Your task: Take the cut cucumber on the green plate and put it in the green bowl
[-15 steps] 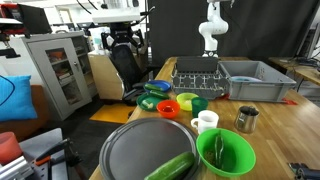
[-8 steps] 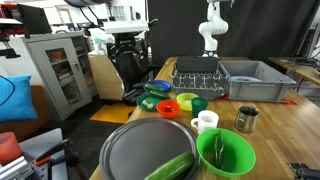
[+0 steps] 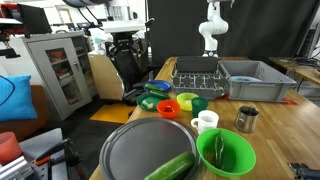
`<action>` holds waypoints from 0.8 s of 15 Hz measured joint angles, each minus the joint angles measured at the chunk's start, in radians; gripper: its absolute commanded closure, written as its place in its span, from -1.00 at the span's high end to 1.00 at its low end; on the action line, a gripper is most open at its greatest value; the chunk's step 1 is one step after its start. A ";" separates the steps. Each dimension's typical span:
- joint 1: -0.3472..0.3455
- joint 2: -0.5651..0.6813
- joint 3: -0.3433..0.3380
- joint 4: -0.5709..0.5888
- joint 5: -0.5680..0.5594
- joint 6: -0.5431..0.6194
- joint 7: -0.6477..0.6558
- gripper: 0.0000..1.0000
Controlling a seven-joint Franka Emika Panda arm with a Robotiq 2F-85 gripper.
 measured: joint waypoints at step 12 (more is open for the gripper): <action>-0.092 0.451 0.054 0.186 -0.131 0.192 -0.172 1.00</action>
